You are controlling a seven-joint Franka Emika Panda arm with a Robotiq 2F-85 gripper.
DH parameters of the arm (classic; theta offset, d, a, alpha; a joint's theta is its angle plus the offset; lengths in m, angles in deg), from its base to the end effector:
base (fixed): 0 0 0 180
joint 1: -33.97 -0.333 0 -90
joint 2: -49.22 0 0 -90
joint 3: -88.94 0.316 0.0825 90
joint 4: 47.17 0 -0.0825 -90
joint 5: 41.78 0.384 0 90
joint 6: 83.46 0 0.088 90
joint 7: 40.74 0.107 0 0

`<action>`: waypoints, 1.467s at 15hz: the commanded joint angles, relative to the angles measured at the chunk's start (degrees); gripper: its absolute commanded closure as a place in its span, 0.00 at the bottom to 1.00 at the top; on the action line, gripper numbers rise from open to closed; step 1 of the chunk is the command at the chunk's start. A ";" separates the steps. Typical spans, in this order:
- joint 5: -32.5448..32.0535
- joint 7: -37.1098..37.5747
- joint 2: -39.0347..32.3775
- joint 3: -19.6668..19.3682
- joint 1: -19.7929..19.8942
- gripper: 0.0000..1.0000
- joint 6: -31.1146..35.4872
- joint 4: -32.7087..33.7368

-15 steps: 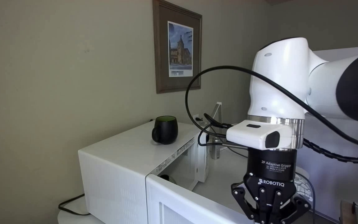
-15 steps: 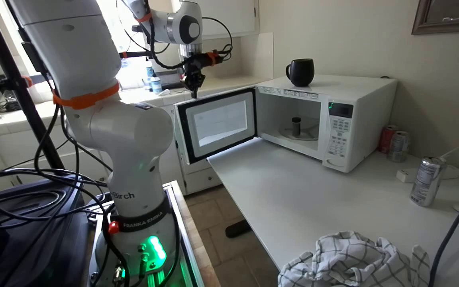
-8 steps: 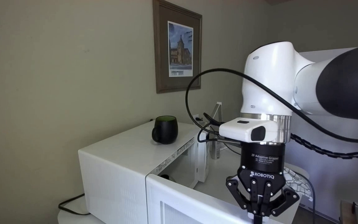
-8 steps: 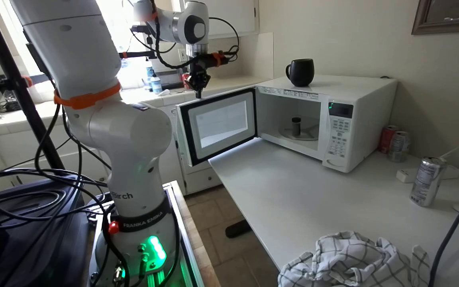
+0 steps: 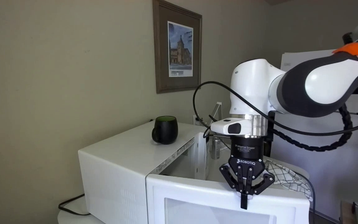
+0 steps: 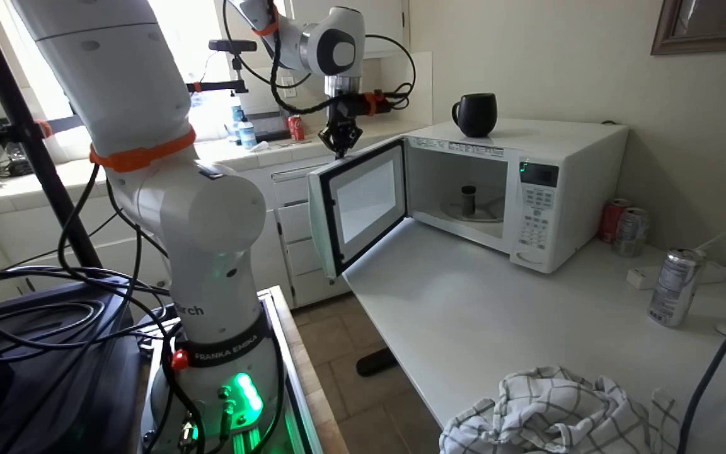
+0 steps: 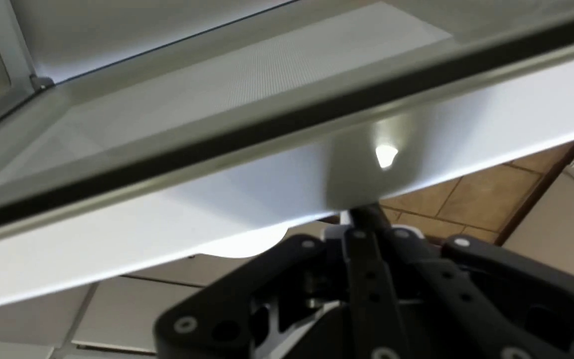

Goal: Close the microwave door.

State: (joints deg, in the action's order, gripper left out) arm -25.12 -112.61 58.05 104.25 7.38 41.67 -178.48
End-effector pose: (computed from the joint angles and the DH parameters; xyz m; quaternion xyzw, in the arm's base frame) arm 0.3604 0.3402 0.4166 -0.6103 -0.7855 -0.0471 0.0910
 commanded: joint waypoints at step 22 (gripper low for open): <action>-9.82 56.80 3.24 -3.75 14.14 1.00 10.94 -5.28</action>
State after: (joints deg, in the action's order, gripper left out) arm -29.32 -65.30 61.29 100.08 19.78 51.29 -182.95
